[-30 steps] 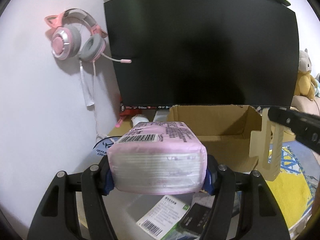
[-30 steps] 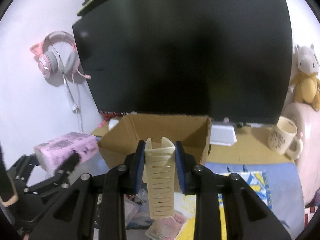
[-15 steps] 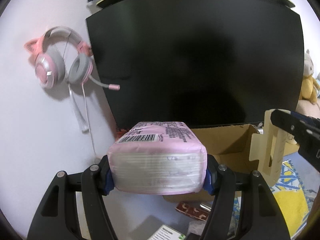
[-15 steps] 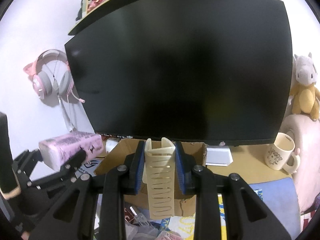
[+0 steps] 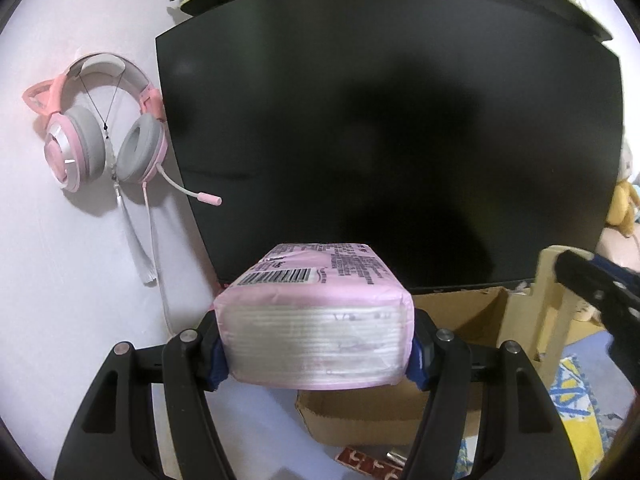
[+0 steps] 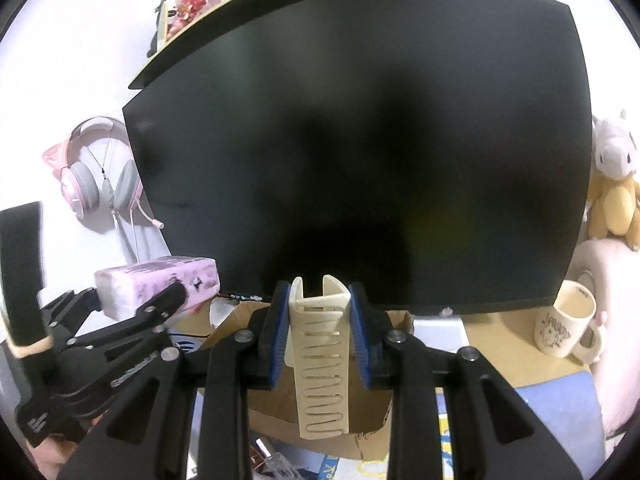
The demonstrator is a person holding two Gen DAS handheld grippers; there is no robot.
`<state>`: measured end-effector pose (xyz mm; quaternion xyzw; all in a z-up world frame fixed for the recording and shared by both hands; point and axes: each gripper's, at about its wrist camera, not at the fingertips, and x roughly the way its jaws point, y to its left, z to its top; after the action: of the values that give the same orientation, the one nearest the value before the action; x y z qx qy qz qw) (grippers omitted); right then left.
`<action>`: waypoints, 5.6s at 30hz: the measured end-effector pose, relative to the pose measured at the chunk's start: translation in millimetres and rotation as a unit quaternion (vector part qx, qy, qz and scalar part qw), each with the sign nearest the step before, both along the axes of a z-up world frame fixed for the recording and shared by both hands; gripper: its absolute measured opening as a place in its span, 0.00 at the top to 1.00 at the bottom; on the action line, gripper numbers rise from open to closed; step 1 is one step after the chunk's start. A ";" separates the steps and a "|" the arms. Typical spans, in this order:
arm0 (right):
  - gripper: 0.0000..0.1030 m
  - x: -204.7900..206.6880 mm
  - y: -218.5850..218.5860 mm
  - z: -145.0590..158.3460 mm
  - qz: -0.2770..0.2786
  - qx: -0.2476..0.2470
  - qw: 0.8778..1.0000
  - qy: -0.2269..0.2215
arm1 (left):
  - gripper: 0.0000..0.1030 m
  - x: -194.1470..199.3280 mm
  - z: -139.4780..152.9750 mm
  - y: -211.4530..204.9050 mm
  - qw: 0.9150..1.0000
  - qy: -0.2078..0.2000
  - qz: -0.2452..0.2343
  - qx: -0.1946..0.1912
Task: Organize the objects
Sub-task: 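Lift the pink tissue pack and cream holder and carry both over the cardboard box, then lower and release the tissue pack with the left tool while the right tool releases the holder, then withdraw both tools from the box back toward the remaining items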
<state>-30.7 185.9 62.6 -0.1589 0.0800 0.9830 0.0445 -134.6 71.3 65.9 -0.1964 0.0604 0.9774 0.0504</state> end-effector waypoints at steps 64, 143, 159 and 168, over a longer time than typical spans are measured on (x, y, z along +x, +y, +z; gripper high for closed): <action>0.70 -78.2 4.0 -59.1 0.004 -0.011 0.997 -0.079 | 0.36 -89.6 -83.0 19.4 0.986 -0.165 -0.004 0.019; 0.00 5.1 -32.0 -22.3 0.034 0.002 0.995 -0.091 | 0.00 43.2 8.0 -90.9 0.984 -0.040 0.173 0.006; 0.00 32.2 -49.9 -73.0 0.051 0.013 0.996 -0.073 | 0.00 66.0 -17.9 -93.9 0.987 -0.042 0.157 0.000; 0.00 45.6 -49.9 -70.9 0.057 0.007 0.996 -0.063 | 0.00 74.6 -29.3 -81.3 0.990 -0.031 0.133 -0.015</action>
<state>14.9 136.0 -8.3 -0.2244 0.0606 0.9726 -0.0059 -60.0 -10.0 36.5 -0.2340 0.0466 0.9677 -0.0815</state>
